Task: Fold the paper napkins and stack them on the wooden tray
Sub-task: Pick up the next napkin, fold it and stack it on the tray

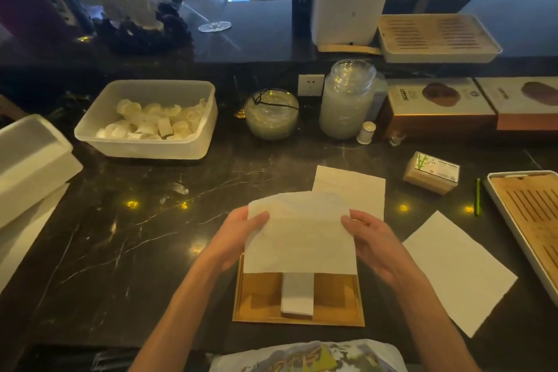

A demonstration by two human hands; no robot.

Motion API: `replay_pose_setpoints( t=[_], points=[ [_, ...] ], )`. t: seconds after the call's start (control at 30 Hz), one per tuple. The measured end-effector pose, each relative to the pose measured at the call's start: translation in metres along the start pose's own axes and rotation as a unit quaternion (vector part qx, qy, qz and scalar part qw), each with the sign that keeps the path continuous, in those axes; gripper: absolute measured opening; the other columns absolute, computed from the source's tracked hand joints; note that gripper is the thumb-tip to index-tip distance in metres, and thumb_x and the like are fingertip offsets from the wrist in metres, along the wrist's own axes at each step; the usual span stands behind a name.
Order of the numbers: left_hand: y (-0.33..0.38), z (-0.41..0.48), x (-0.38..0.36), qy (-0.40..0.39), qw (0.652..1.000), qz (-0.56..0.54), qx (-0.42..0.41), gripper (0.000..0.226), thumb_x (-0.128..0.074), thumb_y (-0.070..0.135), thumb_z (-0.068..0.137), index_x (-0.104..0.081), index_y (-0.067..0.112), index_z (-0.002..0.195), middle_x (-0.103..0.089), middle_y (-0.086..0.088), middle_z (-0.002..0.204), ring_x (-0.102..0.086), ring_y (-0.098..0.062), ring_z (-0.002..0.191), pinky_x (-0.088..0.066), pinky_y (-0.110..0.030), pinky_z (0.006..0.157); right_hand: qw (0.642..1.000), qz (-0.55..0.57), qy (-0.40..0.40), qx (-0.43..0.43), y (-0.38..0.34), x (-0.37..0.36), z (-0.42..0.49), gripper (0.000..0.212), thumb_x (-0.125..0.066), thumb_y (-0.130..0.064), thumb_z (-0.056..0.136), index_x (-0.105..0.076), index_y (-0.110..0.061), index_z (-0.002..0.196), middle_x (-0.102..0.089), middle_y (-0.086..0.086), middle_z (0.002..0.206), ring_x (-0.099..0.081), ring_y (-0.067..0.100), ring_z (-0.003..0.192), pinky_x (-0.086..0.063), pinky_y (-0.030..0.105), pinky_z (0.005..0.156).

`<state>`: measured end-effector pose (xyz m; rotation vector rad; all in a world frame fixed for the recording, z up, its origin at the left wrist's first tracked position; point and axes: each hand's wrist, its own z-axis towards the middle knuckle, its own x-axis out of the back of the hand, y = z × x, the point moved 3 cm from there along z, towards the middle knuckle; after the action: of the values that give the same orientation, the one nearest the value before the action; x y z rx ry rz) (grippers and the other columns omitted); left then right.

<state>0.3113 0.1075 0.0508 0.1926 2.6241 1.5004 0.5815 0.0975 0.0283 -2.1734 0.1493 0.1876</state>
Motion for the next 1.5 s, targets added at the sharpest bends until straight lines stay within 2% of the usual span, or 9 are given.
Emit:
replay_pose_setpoints(
  t=[0.33, 0.43, 0.6, 0.7, 0.87, 1.17, 1.33, 1.4, 1.5],
  points=[
    [0.014, -0.001, -0.003, -0.01, 0.996, -0.014, -0.083, 0.03, -0.064, 0.012, 0.095, -0.066, 0.023, 0.123, -0.075, 0.0, 0.117, -0.073, -0.021, 0.109, -0.062, -0.044, 0.088, 0.999, 0.008, 0.033, 0.019, -0.013, 0.021, -0.004, 0.028, -0.08, -0.023, 0.076, -0.076, -0.026, 0.103, -0.079, 0.001, 0.104, -0.076, 0.025, 0.1, -0.062, 0.051, 0.085],
    [0.018, -0.005, -0.006, 0.015, 0.991, 0.008, -0.131, 0.029, -0.062, 0.006, 0.095, -0.075, 0.029, 0.107, -0.078, 0.008, 0.107, -0.073, -0.015, 0.104, -0.063, -0.035, 0.086, 0.999, 0.009, 0.032, 0.04, -0.019, 0.02, -0.006, 0.025, -0.08, -0.027, 0.07, -0.078, -0.028, 0.095, -0.079, 0.003, 0.104, -0.076, 0.024, 0.1, -0.062, 0.05, 0.086],
    [0.02, -0.008, -0.003, 0.047, 0.986, 0.06, -0.15, 0.035, -0.058, 0.003, 0.098, -0.076, 0.033, 0.095, -0.078, 0.018, 0.095, -0.072, -0.008, 0.101, -0.062, -0.03, 0.086, 0.997, -0.037, 0.044, 0.059, -0.022, 0.018, -0.006, 0.024, -0.067, -0.013, 0.094, -0.08, -0.029, 0.082, -0.075, 0.009, 0.106, -0.071, 0.027, 0.107, -0.059, 0.05, 0.094],
    [0.021, -0.012, -0.001, 0.032, 0.984, 0.058, -0.165, 0.042, -0.059, 0.007, 0.097, -0.081, 0.041, 0.087, -0.078, 0.018, 0.095, -0.072, -0.01, 0.099, -0.063, -0.027, 0.078, 0.994, -0.06, 0.04, 0.084, -0.025, 0.015, -0.007, 0.022, -0.063, -0.012, 0.097, -0.077, -0.024, 0.086, -0.074, 0.008, 0.105, -0.071, 0.027, 0.106, -0.06, 0.047, 0.092],
    [0.023, -0.015, 0.002, -0.043, 0.975, 0.112, -0.187, 0.046, -0.055, -0.012, 0.094, -0.079, 0.018, 0.069, -0.069, 0.013, 0.117, -0.06, -0.003, 0.116, -0.058, -0.024, 0.085, 0.99, -0.068, 0.056, 0.109, -0.024, 0.011, -0.005, 0.02, -0.062, -0.011, 0.098, -0.074, -0.021, 0.087, -0.07, 0.007, 0.105, -0.067, 0.029, 0.105, -0.062, 0.039, 0.081],
    [0.02, -0.013, 0.011, -0.002, 0.979, 0.114, -0.167, 0.041, -0.054, -0.001, 0.099, -0.08, 0.025, 0.083, -0.068, 0.018, 0.113, -0.062, -0.005, 0.111, -0.059, -0.027, 0.087, 0.987, -0.03, 0.009, 0.155, -0.038, -0.006, -0.011, 0.027, -0.051, -0.015, 0.104, -0.077, -0.016, 0.098, -0.075, -0.004, 0.105, -0.068, 0.021, 0.108, -0.059, 0.02, 0.073],
    [0.023, -0.018, 0.005, 0.034, 0.889, 0.424, -0.173, 0.036, -0.049, -0.008, 0.094, -0.078, 0.011, 0.086, -0.054, 0.004, 0.142, -0.039, -0.011, 0.139, -0.035, -0.043, 0.119, 0.93, -0.249, 0.01, 0.27, -0.066, -0.024, -0.016, 0.014, -0.071, -0.021, 0.092, -0.07, -0.034, 0.096, -0.066, -0.028, 0.098, -0.062, -0.004, 0.096, -0.047, 0.016, 0.075],
    [0.03, -0.021, -0.006, 0.015, 0.889, 0.391, -0.236, 0.027, -0.056, 0.005, 0.097, -0.07, 0.022, 0.113, -0.043, 0.007, 0.152, -0.029, -0.009, 0.146, -0.03, -0.042, 0.122, 0.896, -0.321, -0.075, 0.296, -0.078, -0.041, -0.021, 0.021, -0.072, -0.022, 0.092, -0.068, -0.041, 0.101, -0.066, -0.027, 0.102, -0.06, -0.006, 0.099, -0.049, 0.011, 0.074],
    [0.036, -0.02, -0.03, -0.101, 0.932, 0.266, -0.227, 0.052, -0.066, 0.034, 0.093, -0.045, 0.047, 0.139, -0.037, 0.021, 0.154, -0.029, -0.004, 0.147, -0.032, -0.031, 0.118, 0.837, -0.414, -0.188, 0.304, -0.089, -0.067, -0.023, 0.033, -0.071, -0.022, 0.092, -0.063, -0.046, 0.113, -0.067, -0.023, 0.101, -0.063, -0.006, 0.098, -0.05, 0.006, 0.075]
  ],
)
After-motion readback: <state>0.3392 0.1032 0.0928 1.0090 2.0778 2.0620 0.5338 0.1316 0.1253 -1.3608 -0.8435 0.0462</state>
